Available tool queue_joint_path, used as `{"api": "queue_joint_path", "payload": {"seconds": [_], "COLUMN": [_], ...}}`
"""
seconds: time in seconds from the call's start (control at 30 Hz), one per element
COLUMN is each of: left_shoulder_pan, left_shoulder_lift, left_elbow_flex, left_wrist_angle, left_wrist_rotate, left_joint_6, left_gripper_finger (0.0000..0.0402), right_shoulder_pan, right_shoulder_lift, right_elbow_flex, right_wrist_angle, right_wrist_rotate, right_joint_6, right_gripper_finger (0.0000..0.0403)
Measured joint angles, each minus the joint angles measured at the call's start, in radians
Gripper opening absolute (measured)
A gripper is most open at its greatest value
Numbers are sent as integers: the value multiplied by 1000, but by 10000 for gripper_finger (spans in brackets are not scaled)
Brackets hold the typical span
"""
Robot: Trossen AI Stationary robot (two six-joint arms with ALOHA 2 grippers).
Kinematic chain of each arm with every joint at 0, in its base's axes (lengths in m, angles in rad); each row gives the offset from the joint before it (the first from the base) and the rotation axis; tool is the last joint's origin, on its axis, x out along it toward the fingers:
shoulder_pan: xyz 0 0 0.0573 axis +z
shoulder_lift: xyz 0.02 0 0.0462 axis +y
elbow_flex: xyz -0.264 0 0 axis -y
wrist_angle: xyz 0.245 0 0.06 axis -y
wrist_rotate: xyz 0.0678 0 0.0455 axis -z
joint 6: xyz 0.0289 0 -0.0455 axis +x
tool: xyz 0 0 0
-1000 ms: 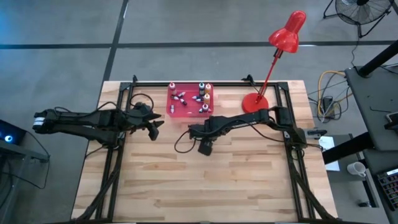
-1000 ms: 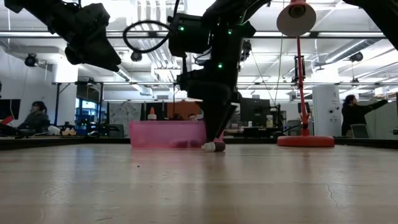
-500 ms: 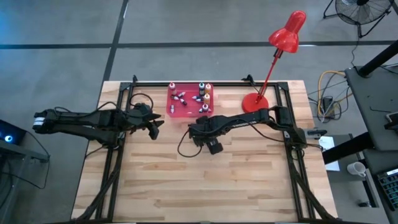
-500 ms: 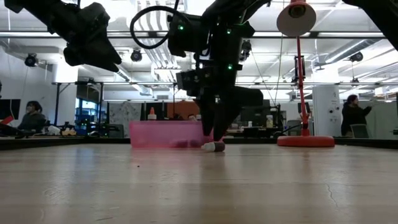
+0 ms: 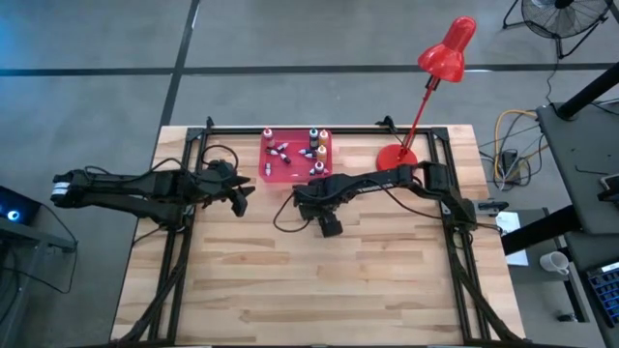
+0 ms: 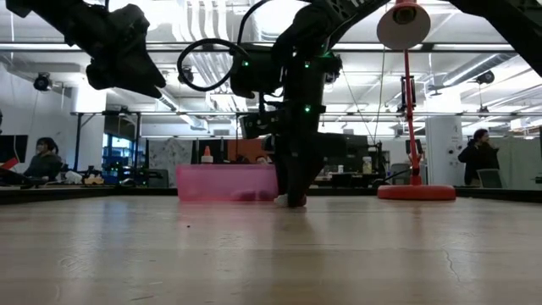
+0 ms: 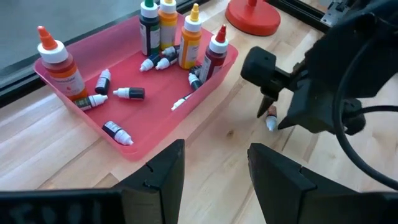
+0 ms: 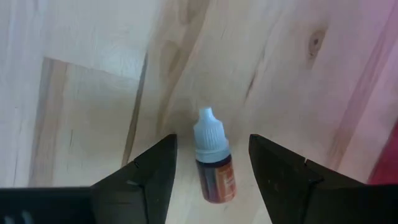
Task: Pick & Place food coloring
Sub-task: Put the small orange food coloring bottle into the red bin
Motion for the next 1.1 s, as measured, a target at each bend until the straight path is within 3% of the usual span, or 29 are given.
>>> {"api": "queue_joint_path", "payload": {"seconds": [0.17,0.37,0.57,0.67,0.83,1.1], "left_shoulder_pan": [0,0,0,0,0,-1], "left_shoulder_lift": [0,0,0,5,19,55], "left_elbow_flex": [0,0,0,0,0,-1], "left_wrist_angle": [0,-6,-25,-29,-29,-28], "left_wrist_rotate": [-18,-23,-24,-24,-24,-22], "left_joint_6": [0,8,15,15,15,-14], "left_gripper_finger": [149,149,149,149,149,149], "right_shoulder_pan": [0,0,-3,-3,-36,-228], "right_shoulder_lift": [0,0,-11,-32,-39,-32], "right_elbow_flex": [-2,-4,80,184,385,451], "right_wrist_angle": [-1,-6,-27,-12,57,45], "right_wrist_rotate": [-23,-53,-79,-44,149,52], "right_joint_6": [-8,46,306,330,293,477], "right_gripper_finger": [171,107,54,54,67,96]}}
